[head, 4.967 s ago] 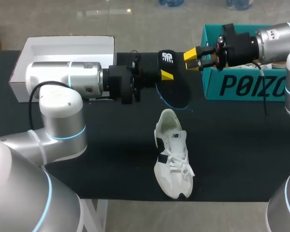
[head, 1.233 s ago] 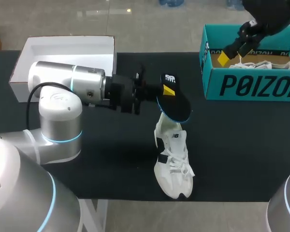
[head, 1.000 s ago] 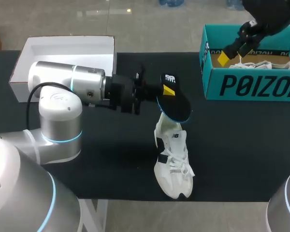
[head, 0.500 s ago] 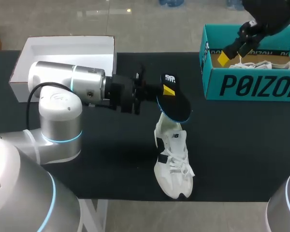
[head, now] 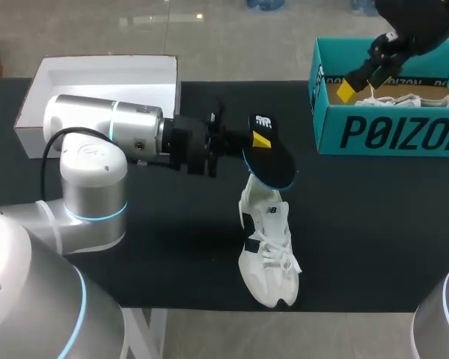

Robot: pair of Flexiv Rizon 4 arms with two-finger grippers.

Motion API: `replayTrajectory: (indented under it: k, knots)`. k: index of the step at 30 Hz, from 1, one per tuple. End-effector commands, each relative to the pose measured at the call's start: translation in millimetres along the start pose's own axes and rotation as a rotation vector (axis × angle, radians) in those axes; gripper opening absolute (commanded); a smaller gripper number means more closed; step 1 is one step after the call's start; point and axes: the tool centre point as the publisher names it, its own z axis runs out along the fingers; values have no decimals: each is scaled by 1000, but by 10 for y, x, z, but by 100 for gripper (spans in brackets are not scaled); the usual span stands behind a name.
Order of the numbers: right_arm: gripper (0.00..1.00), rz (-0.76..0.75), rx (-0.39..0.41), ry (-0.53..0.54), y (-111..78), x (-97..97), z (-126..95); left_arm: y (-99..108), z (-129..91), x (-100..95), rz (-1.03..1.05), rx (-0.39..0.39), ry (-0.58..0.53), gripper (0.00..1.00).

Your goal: Take the shoe out of the shoebox, open the shoe tongue, remove and reinsert the insole, then place the shoe into the shoebox

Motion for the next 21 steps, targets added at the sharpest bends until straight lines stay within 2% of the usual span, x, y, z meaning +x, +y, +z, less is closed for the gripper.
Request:
replayTrajectory:
  k: [1, 16, 17, 19, 20, 21]
  knots:
    - [100, 1, 5, 0, 20, -3, 6, 5, 19, -5, 1, -1, 3, 0]
    - [100, 1, 5, 0, 20, -3, 6, 5, 19, -5, 1, -1, 3, 0]
    - [100, 1, 5, 0, 20, -3, 6, -3, 23, -31, -46, 32, 11, 0]
    - [100, 1, 5, 0, 20, -3, 6, -19, 5, -87, -130, 32, -20, 0]
    - [100, 1, 5, 0, 20, -3, 6, -32, -4, -115, -186, 65, -17, 0]
    - [100, 1, 5, 0, 20, -3, 6, -53, -15, -141, -234, 65, -32, 0]
